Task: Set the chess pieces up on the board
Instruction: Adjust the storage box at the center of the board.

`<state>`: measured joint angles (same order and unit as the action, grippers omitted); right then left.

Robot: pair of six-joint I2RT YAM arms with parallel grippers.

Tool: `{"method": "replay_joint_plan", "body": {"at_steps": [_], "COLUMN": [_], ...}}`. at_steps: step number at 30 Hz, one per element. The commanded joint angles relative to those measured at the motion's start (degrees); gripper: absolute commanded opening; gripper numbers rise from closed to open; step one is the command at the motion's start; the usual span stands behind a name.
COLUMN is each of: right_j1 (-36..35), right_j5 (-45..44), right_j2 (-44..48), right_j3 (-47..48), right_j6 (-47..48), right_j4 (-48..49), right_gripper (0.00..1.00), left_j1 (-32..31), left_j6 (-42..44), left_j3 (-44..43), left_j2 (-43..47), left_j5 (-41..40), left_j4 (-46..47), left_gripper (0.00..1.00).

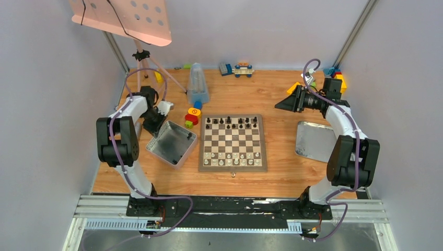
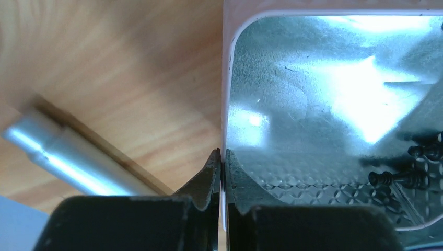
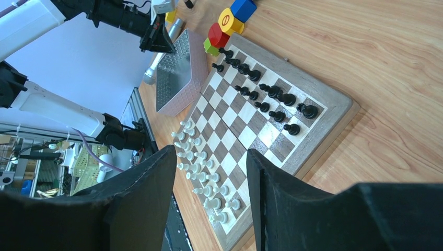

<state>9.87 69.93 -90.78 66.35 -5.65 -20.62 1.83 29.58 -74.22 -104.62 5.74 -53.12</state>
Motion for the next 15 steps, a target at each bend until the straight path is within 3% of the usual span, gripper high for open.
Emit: {"method": "replay_joint_plan", "body": {"at_steps": [1, 6, 15], "right_j1": [-0.13, -0.15, -0.21], "right_j5": [1.53, 1.87, 1.55], "right_j2": [-0.21, -1.11, -1.39], "right_j3": [-0.25, 0.05, 0.01], "right_j6": [2.04, 2.05, 2.05], "right_j4": [0.98, 0.91, 0.83], "right_gripper": [0.52, 0.52, 0.52], "left_j1": [3.0, 6.78, 7.47], "left_j6": [-6.83, -7.5, 2.94], "left_j3": [3.91, 7.3, 4.12], "left_j2": [5.7, 8.93, 15.32], "left_j5": [0.57, 0.99, 10.38], "left_j4": [-2.01, -2.59, -1.95], "left_gripper": [0.07, 0.17, 0.37]}}
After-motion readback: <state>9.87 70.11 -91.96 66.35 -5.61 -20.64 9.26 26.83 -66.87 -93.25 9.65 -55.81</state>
